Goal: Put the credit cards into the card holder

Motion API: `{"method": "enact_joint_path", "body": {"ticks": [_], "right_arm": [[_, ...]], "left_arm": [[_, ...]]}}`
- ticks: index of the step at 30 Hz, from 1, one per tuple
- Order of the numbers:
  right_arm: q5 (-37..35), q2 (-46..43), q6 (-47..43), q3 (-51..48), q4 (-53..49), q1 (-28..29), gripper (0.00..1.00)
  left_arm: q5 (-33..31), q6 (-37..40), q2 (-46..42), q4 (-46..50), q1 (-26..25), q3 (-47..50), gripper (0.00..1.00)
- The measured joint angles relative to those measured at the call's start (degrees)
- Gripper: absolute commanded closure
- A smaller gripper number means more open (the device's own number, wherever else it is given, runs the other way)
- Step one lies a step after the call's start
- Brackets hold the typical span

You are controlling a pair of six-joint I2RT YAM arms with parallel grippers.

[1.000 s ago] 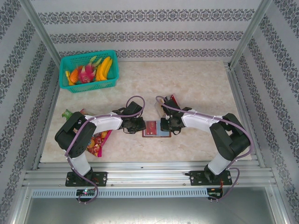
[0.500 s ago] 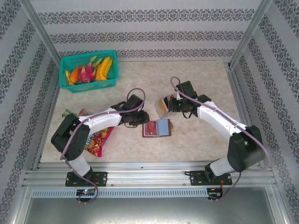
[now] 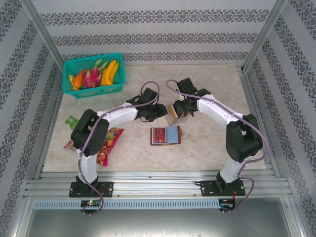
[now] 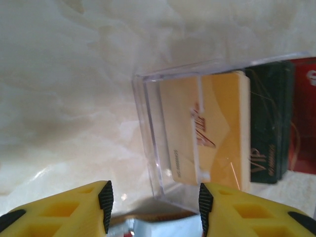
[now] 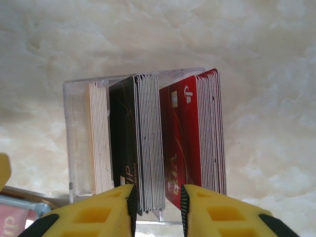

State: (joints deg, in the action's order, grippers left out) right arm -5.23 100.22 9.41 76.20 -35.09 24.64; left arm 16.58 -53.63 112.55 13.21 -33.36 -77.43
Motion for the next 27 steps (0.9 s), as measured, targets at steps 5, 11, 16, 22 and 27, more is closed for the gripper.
{"method": "enact_joint_path", "body": {"ticks": [5, 11, 16, 22, 27], "right_arm": [[-1.0, 2.6, -1.4, 2.4, -0.4, 0.3, 0.68], [-1.4, 5.1, -2.4, 3.8, -0.8, 0.7, 0.67], [-1.9, 6.8, -2.4, 5.1, -0.9, 0.9, 0.67], [-4.1, 8.5, -3.5, 6.2, -1.2, 1.8, 0.67], [-6.3, 9.7, -4.1, 6.9, -1.2, 2.7, 0.67]], "left_arm": [[1.7, -2.3, 2.8, -2.1, 1.2, -1.0, 0.43], [4.0, -3.5, 4.5, -4.5, 1.6, -3.6, 0.41], [6.1, -4.9, 7.4, -7.1, 1.6, -5.2, 0.41], [7.0, -6.5, 10.3, -8.0, 1.6, -5.6, 0.44], [7.0, -7.4, 10.4, -8.2, 1.6, -5.6, 0.46]]}}
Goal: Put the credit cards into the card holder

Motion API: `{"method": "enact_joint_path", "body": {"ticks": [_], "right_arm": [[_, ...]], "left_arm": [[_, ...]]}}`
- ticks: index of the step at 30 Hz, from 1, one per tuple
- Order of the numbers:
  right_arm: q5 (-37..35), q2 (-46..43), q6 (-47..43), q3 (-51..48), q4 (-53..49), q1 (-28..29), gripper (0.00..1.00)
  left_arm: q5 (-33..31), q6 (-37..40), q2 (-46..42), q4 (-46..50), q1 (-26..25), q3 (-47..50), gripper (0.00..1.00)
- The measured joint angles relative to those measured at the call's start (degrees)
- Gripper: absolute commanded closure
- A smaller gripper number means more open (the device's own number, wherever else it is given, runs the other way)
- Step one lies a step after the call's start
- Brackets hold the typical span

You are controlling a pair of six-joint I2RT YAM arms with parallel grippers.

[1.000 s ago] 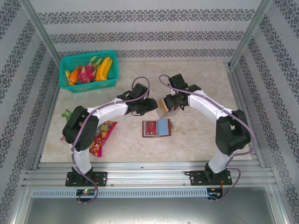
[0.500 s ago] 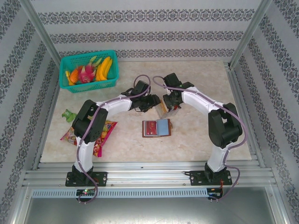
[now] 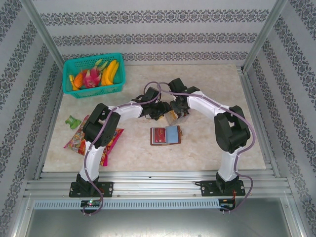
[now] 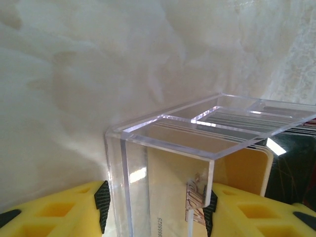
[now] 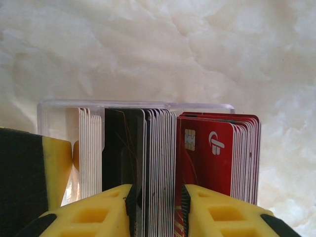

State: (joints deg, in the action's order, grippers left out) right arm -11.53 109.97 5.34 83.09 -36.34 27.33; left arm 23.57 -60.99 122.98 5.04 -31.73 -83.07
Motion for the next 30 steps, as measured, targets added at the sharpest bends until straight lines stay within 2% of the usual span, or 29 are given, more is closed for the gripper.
{"method": "enact_joint_path", "body": {"ticks": [16, 30], "right_arm": [[-7.6, 2.4, -1.3, 1.5, -0.1, 2.9, 0.70], [-9.7, 1.2, -1.3, 0.8, 0.1, 3.3, 0.75]], "left_arm": [[0.0, -1.1, 0.0, -2.3, 0.0, 1.2, 0.50], [0.0, -1.2, 0.0, -3.0, 0.0, 1.5, 0.50]]}}
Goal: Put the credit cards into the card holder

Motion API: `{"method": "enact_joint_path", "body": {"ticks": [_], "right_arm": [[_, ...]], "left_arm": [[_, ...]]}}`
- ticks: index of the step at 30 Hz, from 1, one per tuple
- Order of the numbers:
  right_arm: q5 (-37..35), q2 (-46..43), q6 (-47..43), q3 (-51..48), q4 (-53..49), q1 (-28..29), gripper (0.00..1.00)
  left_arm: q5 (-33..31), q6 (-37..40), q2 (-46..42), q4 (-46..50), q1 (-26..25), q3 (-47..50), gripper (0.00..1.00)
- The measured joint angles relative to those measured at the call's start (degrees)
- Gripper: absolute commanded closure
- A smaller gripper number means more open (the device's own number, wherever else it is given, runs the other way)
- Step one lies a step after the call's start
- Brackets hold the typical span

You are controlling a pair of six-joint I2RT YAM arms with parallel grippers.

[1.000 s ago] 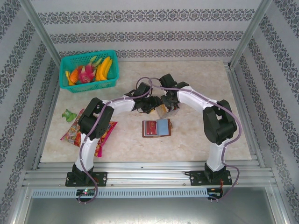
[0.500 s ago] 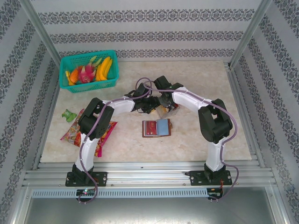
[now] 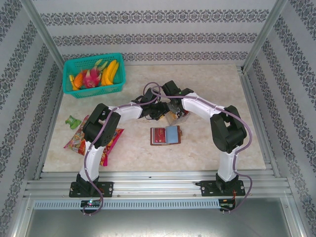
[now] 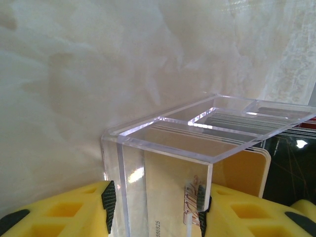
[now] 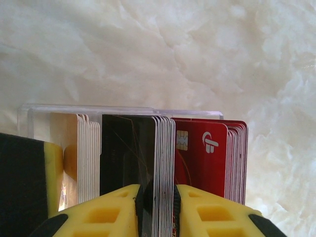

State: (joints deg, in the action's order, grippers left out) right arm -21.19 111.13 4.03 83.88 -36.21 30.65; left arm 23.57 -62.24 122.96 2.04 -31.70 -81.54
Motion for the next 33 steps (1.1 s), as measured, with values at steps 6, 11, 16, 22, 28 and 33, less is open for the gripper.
{"method": "enact_joint_path", "body": {"ticks": [6, 11, 16, 22, 28, 33], "right_arm": [[0.0, -0.1, -0.1, 0.0, 0.0, 0.0, 0.81], [0.3, -0.1, -0.3, 0.0, 0.3, 0.0, 0.88], [0.5, -0.3, -0.4, 0.0, 0.4, 0.0, 0.90], [0.7, -1.3, -0.2, 0.0, 0.3, 0.0, 0.96], [3.5, -4.2, 0.6, -0.1, -0.5, -0.1, 1.00], [9.2, -7.3, 3.4, -1.4, -0.5, -1.0, 1.00]], "left_arm": [[0.0, 0.0, 0.0, -0.2, 0.0, 0.0, 0.51], [0.0, 0.0, 0.0, -0.2, 0.0, 0.0, 0.51], [0.0, 0.0, 0.0, -0.2, 0.0, 0.0, 0.51], [0.0, 0.0, 0.0, -0.2, 0.0, 0.0, 0.51], [0.0, 0.0, 0.0, -0.2, 0.0, 0.0, 0.50], [0.0, 0.0, -0.2, -0.3, 0.0, 0.1, 0.50]]}}
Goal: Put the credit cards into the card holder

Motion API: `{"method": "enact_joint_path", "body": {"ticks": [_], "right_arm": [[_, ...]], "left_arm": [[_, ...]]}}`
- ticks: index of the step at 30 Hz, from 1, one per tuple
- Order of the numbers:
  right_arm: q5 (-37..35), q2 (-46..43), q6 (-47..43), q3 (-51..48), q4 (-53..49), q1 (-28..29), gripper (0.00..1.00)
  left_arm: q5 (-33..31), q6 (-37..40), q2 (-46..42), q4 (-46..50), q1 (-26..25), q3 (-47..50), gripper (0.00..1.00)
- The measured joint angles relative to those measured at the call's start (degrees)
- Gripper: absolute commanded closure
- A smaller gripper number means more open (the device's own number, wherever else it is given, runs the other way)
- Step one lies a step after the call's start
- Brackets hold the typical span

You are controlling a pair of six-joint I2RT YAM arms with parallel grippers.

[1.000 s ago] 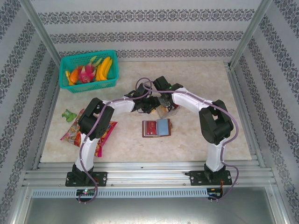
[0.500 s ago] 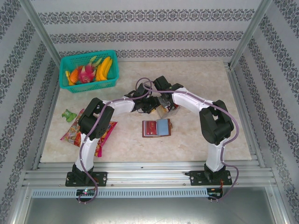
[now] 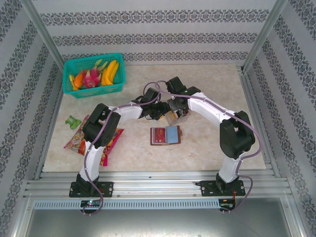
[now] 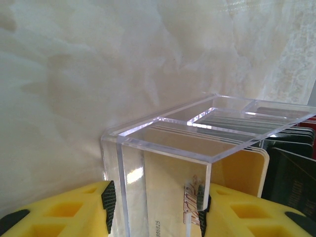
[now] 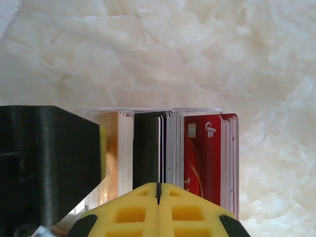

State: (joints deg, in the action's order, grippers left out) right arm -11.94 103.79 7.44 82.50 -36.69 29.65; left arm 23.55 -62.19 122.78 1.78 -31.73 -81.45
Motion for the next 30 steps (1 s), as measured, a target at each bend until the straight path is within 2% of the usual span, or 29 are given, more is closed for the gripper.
{"method": "enact_joint_path", "body": {"ticks": [9, 19, 24, 30], "right_arm": [[11.2, -4.0, 6.4, -4.2, 1.6, -4.2, 1.00], [23.1, -13.8, 13.6, -10.2, 6.8, -9.0, 1.00], [32.0, -20.3, 19.6, -15.0, 12.0, -12.9, 1.00], [41.9, -23.3, 27.2, -18.8, 18.6, -15.3, 1.00]], "left_arm": [[-0.2, 0.9, -2.3, 0.1, 0.0, 0.9, 0.45], [-1.6, 3.2, -13.6, -4.0, 0.0, 10.1, 0.37], [1.8, 3.1, -19.3, -11.5, 0.8, 16.0, 0.38], [10.0, -0.6, -21.6, -24.0, 3.4, 20.4, 0.40]]}}
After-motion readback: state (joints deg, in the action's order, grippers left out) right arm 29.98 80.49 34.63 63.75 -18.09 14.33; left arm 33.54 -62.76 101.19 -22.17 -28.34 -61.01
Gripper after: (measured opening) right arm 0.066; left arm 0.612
